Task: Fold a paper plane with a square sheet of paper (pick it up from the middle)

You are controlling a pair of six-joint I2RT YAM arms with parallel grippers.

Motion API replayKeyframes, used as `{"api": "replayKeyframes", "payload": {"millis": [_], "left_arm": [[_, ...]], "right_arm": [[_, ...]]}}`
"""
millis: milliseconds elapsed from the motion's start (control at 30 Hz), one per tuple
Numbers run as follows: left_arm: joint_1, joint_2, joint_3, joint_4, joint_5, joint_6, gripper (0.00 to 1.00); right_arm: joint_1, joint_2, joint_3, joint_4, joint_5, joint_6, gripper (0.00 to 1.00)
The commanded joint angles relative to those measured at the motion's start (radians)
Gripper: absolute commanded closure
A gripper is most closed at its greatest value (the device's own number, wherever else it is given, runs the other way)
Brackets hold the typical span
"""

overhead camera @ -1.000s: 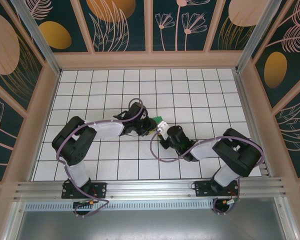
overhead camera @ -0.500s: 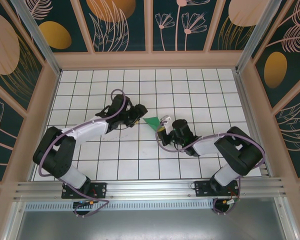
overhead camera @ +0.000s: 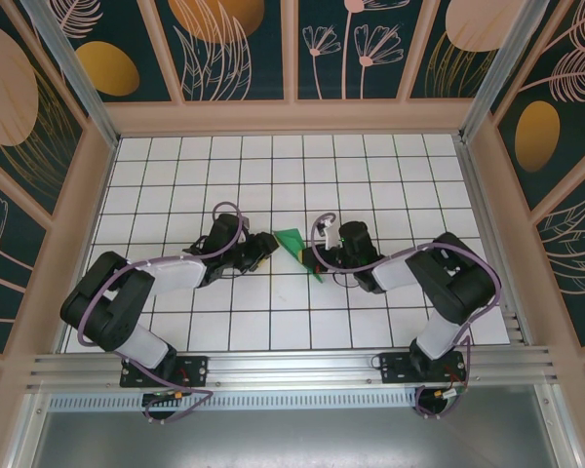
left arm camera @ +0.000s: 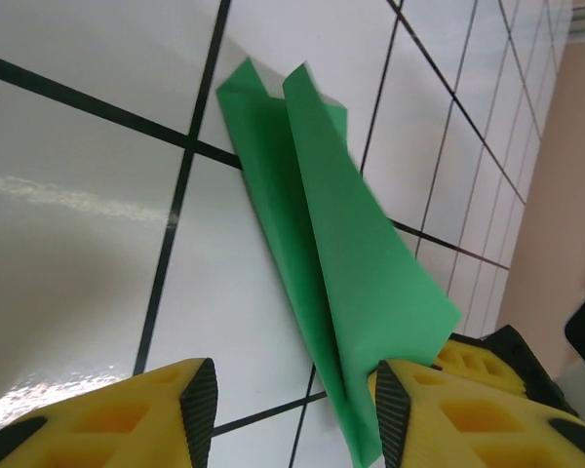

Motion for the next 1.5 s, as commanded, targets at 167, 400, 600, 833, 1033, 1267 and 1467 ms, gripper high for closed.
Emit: {"api": "replayKeyframes", "payload": {"millis": [167, 400, 600, 833, 1033, 1267, 1467], "left_arm": [[-0.005, 0.01, -0.013, 0.189, 0.071, 0.026, 0.55], [-0.025, 0.058, 0.021, 0.244, 0.095, 0.042, 0.58], [-0.044, 0.124, 0.062, 0.254, 0.11, 0.056, 0.6], [-0.051, 0.158, 0.088, 0.267, 0.115, 0.066, 0.63], [-0.053, 0.209, 0.095, 0.27, 0.117, 0.07, 0.64], [-0.061, 0.232, 0.099, 0.301, 0.137, 0.064, 0.65], [-0.064, 0.243, 0.102, 0.316, 0.145, 0.067, 0.65]], "right_arm": [[-0.053, 0.045, 0.025, 0.094, -0.155, 0.249, 1.0], [-0.061, 0.1, 0.021, 0.167, -0.217, 0.392, 1.0], [-0.108, 0.127, 0.011, 0.212, -0.237, 0.474, 1.0], [-0.12, 0.151, 0.002, 0.207, -0.236, 0.519, 1.0], [-0.12, 0.161, 0.012, 0.156, -0.239, 0.49, 1.0], [-0.121, 0.18, 0.032, 0.094, -0.244, 0.458, 1.0], [-0.12, 0.19, 0.044, 0.059, -0.243, 0.437, 1.0]]}}
